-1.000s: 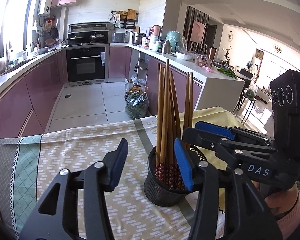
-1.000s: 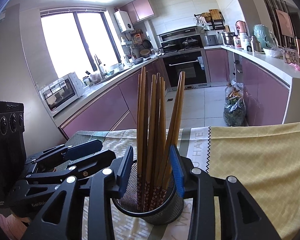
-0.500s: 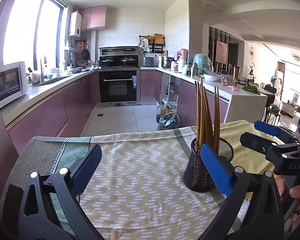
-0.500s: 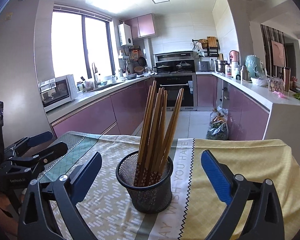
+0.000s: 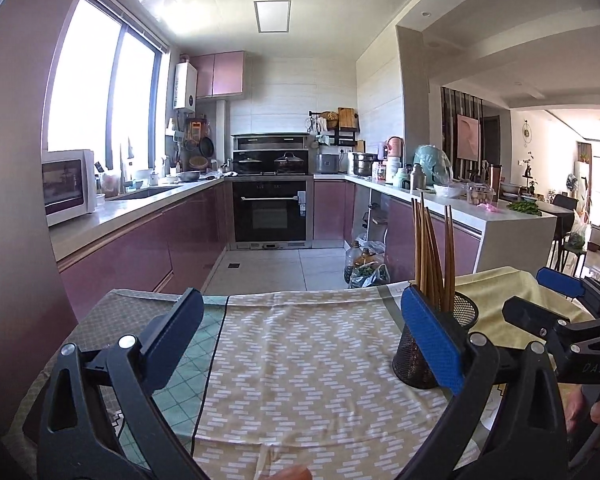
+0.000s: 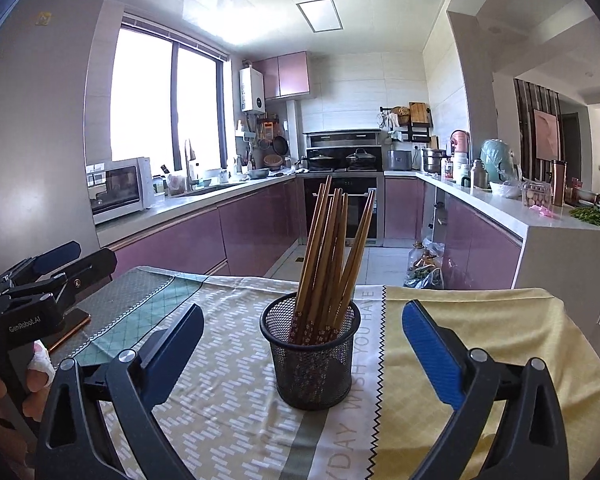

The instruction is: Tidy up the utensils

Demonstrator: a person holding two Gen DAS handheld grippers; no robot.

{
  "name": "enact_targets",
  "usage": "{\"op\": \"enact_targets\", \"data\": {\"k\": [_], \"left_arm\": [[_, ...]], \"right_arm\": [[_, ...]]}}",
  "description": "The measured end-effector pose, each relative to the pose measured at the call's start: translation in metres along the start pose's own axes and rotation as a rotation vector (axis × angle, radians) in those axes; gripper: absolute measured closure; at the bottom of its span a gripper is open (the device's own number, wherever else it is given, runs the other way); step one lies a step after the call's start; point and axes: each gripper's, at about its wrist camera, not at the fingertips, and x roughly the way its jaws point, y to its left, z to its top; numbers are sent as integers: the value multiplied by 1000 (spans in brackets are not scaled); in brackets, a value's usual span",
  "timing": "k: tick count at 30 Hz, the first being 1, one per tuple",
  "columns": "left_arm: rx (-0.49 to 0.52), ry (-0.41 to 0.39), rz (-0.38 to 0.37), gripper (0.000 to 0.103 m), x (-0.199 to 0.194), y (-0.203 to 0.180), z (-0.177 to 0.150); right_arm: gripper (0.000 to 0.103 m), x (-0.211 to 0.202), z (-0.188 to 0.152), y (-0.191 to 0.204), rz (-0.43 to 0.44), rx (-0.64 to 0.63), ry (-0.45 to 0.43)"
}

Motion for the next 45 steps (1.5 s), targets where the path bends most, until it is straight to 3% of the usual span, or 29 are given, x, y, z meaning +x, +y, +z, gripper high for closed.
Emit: {"op": "enact_targets", "data": {"k": [45], "left_arm": [[4,-25,44,6,-22,3,2]], "right_arm": [[7,-19,-2,3,-24,7,-33]]}}
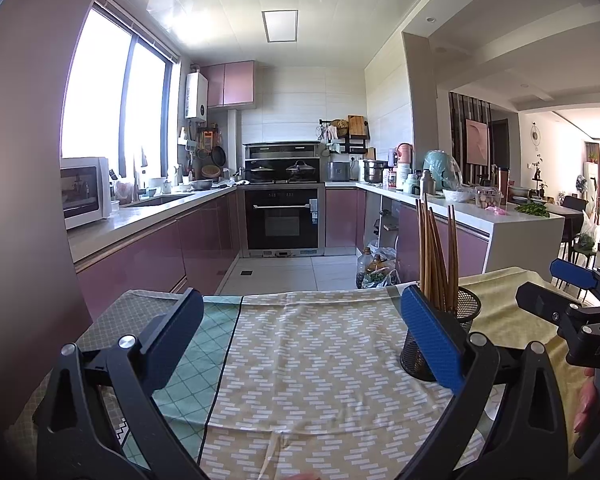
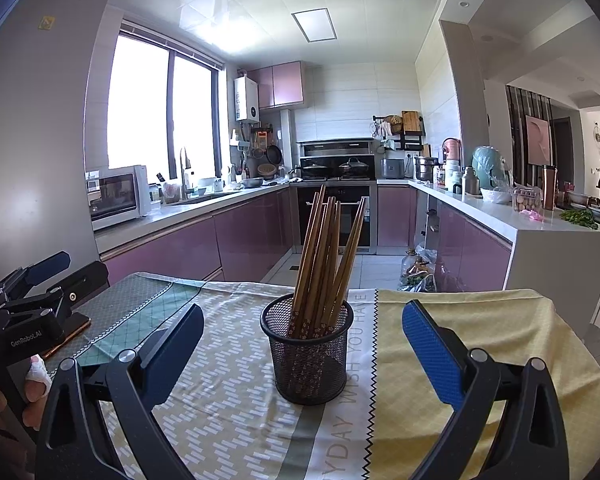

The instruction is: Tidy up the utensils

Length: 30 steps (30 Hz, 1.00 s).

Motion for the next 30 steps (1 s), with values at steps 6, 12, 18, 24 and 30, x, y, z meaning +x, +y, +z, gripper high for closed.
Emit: {"op": "enact_targets", "data": {"k": [6,12,18,24,30], "left_arm": [[-1,2,-1,6,0,0,-1],[-1,2,0,6,-1,-1,-1],[-4,2,-1,6,-1,-2,-1],[-2,2,-1,6,-1,-2,-2],[-2,3,0,6,-1,-2,-2]], "right_arm": [[7,0,0,1,0,-5,0],[7,1,1,1,0,0,3],[7,1,1,0,-5,2,2],[7,2,2,0,-5,2,2],[7,2,2,0,-2,4,0]]}}
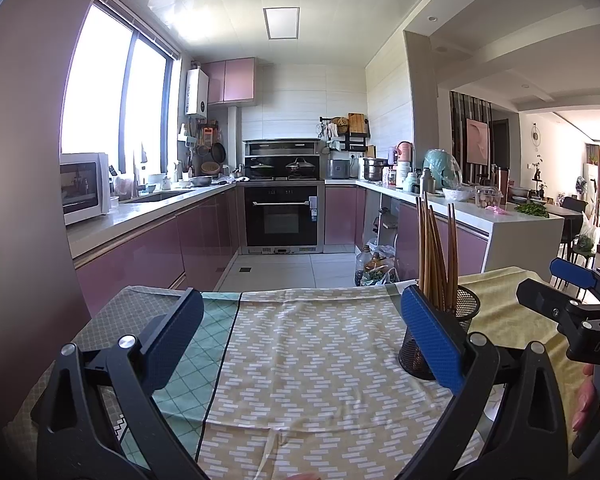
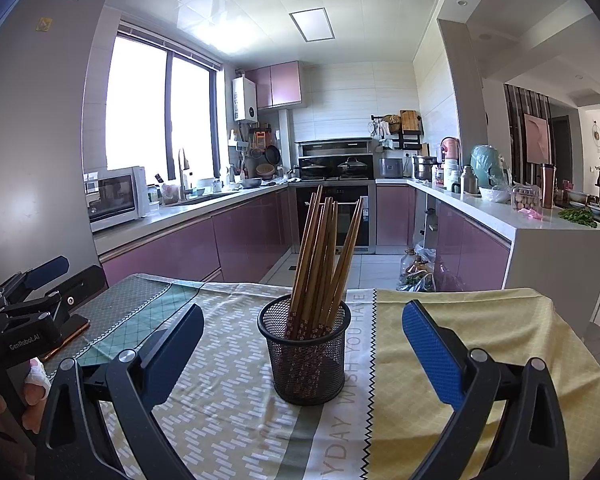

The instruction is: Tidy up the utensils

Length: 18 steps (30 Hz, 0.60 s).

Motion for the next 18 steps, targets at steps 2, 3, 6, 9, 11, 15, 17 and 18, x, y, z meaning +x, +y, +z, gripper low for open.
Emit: {"op": "enact_targets", "data": {"k": [2,3,6,9,11,15,17,18], "left_arm": [[0,0,-1,6,0,0,0],[0,0,0,6,0,0,0],[-1,0,0,6,0,0,0],[-1,0,0,6,0,0,0],[-1,0,0,6,0,0,1],[-1,0,0,6,0,0,0],[0,1,0,6,0,0,0],[0,2,0,6,0,0,0]], "right_arm": [[7,1,0,0,-2,-1,0],[7,1,0,0,-2,-1,-1],[7,1,1,1,0,0,-2],[7,1,1,1,2,0,-5],[7,2,1,2,2,-2,-5],[7,2,1,2,4,1,-4],[7,2,1,2,3,0,-4],[7,2,2,3,4,0,-4]]}}
